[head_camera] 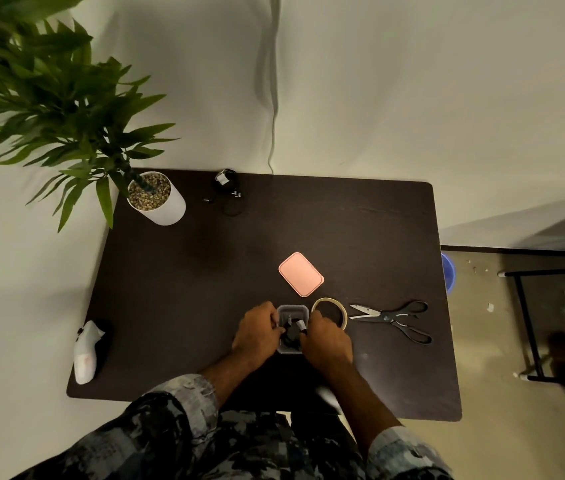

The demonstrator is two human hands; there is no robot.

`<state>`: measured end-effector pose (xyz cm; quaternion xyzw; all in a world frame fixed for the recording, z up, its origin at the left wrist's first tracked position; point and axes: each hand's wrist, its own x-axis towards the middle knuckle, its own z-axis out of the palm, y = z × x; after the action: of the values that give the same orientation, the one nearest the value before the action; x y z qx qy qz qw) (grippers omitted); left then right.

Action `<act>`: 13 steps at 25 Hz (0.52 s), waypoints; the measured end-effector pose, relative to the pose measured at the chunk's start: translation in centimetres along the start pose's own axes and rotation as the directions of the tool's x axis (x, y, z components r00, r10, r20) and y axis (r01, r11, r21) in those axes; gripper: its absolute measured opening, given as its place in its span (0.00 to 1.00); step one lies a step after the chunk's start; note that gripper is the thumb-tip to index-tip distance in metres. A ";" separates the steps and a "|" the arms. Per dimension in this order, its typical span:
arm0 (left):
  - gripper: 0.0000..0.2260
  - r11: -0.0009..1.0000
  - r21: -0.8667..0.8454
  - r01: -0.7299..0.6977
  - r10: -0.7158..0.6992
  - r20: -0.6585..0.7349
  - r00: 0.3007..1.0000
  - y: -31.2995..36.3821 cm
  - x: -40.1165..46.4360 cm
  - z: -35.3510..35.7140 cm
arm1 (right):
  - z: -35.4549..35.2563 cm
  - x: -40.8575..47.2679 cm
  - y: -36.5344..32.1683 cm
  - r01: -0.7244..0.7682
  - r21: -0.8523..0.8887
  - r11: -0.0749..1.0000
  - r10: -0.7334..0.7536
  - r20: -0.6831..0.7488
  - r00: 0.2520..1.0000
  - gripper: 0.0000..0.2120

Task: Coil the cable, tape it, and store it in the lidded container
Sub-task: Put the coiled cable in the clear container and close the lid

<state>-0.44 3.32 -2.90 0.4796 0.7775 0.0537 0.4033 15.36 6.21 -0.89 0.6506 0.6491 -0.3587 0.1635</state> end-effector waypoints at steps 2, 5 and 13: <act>0.09 0.996 -0.078 0.053 -0.053 0.006 0.999 0.3 0.0 0.0 | -0.1 -0.1 -0.5 -0.032 0.049 0.998 0.034 -0.048 0.998 0.19; 0.11 0.987 -0.134 0.092 -0.094 -0.010 0.996 0.4 0.3 -0.1 | -1.3 0.5 -1.9 0.003 0.165 0.986 0.035 -0.227 0.973 0.17; 0.11 0.962 -0.187 0.198 -0.191 0.053 0.980 -0.2 0.7 -1.2 | -2.2 6.7 -1.2 0.199 0.050 0.979 -0.189 -0.157 0.969 0.28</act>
<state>-1.53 4.16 -2.62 0.3609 0.8049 0.0801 0.4642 14.08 12.65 -3.60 0.6143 0.7081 -0.3434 0.0564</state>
